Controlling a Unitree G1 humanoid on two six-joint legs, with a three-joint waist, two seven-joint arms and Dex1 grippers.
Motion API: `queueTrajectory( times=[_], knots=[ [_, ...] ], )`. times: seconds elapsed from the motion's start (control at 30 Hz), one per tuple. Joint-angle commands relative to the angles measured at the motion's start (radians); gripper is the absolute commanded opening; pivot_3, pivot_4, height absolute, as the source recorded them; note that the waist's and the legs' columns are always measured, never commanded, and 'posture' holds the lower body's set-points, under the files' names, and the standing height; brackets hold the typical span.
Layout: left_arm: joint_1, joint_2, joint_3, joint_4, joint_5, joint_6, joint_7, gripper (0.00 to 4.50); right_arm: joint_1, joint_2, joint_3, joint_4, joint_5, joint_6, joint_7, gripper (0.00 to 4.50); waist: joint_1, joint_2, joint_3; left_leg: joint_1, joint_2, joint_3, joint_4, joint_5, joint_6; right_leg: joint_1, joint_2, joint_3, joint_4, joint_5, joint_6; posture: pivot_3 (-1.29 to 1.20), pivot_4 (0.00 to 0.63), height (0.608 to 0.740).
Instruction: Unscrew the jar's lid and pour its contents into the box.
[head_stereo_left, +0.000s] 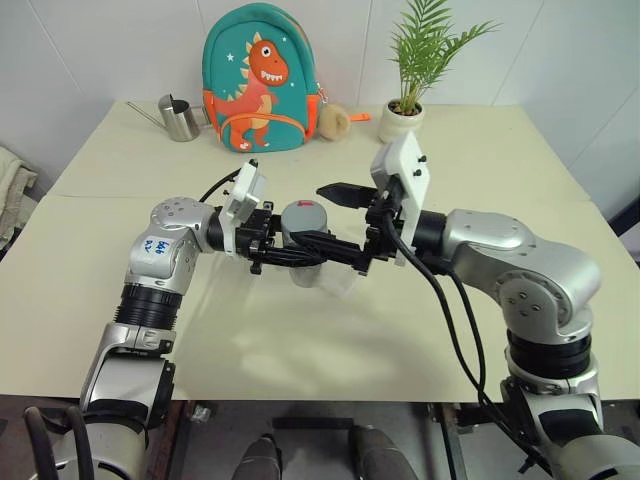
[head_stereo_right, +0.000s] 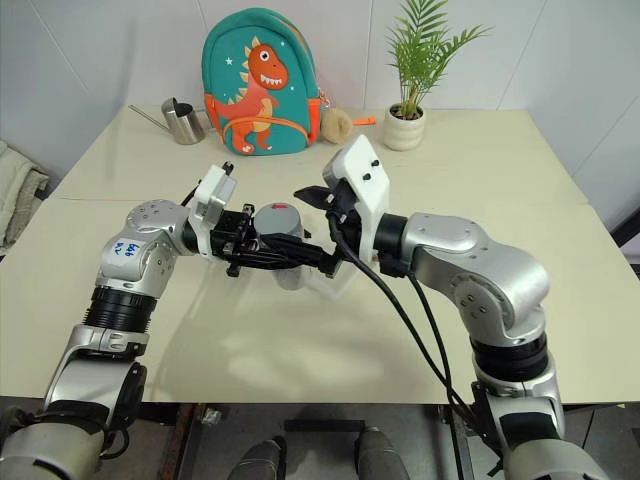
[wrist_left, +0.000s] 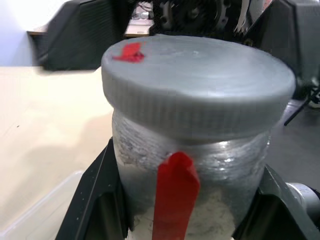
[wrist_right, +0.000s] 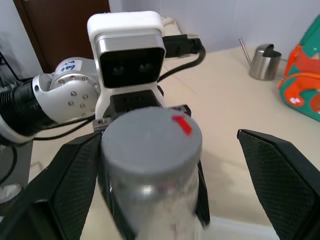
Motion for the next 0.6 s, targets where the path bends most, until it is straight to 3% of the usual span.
queueTrajectory(
  times=[0.03, 0.6],
  knots=[
    [-0.004, 0.022, 0.028, -0.032, -0.021, -0.010, -0.016, 1.93, -0.001, -0.035, -0.079, -0.025, 0.002, 0.021, -0.054, 4.46, -0.001, 0.000, 0.000, 0.000, 0.000, 0.000, 0.000, 0.000, 0.000, 0.000, 0.000, 0.000, 0.000, 0.000, 0.000, 0.00, 0.150, 0.740],
    [-0.044, 0.005, 0.019, 0.033, 0.001, -0.024, -0.034, 1.93, -0.046, -0.086, -0.115, -0.038, 0.080, 0.046, -0.066, 4.46, 0.002, 0.000, 0.000, 0.000, 0.000, 0.000, 0.000, 0.000, 0.000, 0.000, 0.000, 0.000, 0.000, 0.000, 0.000, 0.00, 0.150, 0.740]
  ],
)
